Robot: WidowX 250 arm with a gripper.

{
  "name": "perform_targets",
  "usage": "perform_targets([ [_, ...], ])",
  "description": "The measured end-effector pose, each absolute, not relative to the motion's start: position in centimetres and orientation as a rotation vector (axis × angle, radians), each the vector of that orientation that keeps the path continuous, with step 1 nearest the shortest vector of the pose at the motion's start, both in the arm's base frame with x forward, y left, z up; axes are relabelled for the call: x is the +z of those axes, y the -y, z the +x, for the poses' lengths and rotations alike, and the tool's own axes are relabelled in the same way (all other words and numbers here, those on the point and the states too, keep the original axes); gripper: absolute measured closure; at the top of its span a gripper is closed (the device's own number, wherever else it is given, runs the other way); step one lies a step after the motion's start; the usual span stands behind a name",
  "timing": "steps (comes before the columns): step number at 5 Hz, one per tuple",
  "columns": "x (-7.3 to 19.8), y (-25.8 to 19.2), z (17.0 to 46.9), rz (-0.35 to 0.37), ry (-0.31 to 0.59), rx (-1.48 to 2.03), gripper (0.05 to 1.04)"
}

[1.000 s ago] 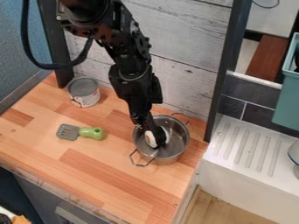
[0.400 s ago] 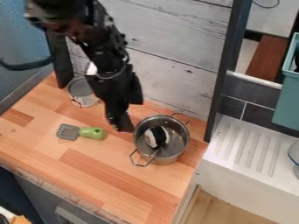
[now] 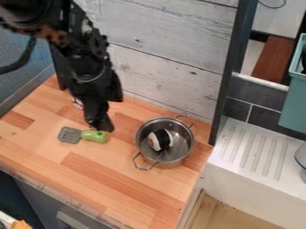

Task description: Move the green spatula to the left side of the table

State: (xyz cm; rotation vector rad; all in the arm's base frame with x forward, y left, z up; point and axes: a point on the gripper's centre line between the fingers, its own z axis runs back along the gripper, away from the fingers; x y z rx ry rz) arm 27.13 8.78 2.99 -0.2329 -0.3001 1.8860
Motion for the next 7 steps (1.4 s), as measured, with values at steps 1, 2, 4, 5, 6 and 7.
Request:
perform_targets([
  [1, 0.7, -10.2, 27.4, -0.171, 0.287, 1.928, 0.083],
  [2, -1.6, -11.5, 28.5, -0.109, 0.267, 1.95, 0.083],
  [4, -4.6, -12.6, 29.3, -0.032, 0.271, 1.977, 0.083],
  [5, -5.5, -12.9, 29.2, 0.0, 0.266, 1.981, 0.118],
  [6, -5.7, -13.0, 29.2, -0.013, 0.264, 1.992, 0.402],
  [7, -5.7, -13.1, 28.2, -0.097, 0.296, 2.006, 0.657],
])
